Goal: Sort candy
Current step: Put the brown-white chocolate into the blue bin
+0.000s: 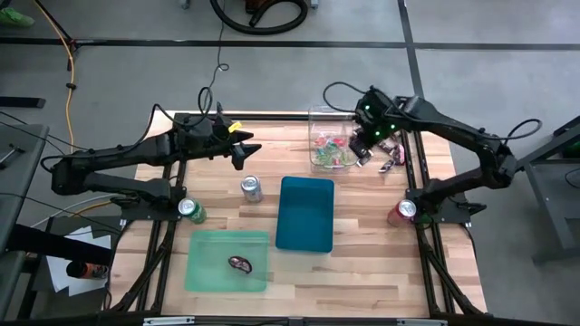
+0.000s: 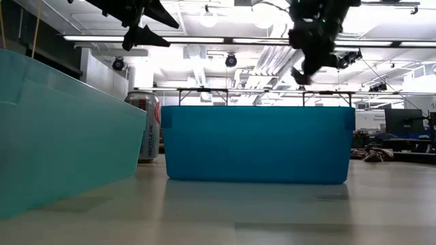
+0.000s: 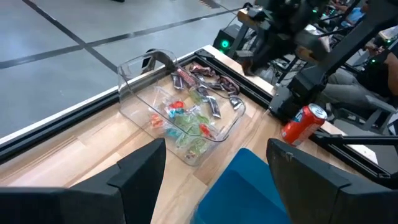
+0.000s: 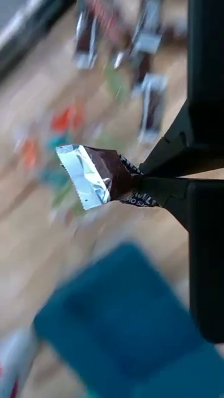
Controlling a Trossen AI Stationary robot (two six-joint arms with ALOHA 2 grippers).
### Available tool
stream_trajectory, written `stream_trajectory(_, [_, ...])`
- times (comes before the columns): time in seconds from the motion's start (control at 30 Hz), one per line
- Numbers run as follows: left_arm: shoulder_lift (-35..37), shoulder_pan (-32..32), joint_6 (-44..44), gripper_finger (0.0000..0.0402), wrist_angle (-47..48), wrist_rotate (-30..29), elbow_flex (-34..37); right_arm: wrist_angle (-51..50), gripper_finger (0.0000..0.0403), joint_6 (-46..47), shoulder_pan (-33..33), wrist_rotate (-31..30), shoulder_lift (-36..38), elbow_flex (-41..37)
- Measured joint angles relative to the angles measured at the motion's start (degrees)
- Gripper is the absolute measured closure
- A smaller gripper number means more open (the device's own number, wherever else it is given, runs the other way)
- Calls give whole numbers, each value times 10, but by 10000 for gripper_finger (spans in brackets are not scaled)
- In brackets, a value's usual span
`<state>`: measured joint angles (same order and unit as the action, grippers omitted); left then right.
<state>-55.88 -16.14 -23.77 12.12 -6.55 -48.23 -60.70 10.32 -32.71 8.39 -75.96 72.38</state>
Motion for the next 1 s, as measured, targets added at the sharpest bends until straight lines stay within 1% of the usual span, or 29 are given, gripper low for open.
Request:
stream_trajectory(0.1, [0,0,0,135,0,0,0,42,402,16,53,25,-6,-1])
stream_trajectory(0.33, [0,0,0,135,0,0,0,134,402,18,206,38,-40,-2])
stream_trajectory(0.5, [0,0,0,135,0,0,0,186,403,13,284,41,-83,-2])
stream_trajectory(0.7, [0,0,0,135,0,0,0,190,403,-4,328,41,-162,-2])
stream_trajectory(0.87, [0,0,0,135,0,0,0,200,402,-27,337,41,-243,-2])
stream_trajectory(1.0, [0,0,0,135,0,0,0,214,402,-29,336,40,-305,-2])
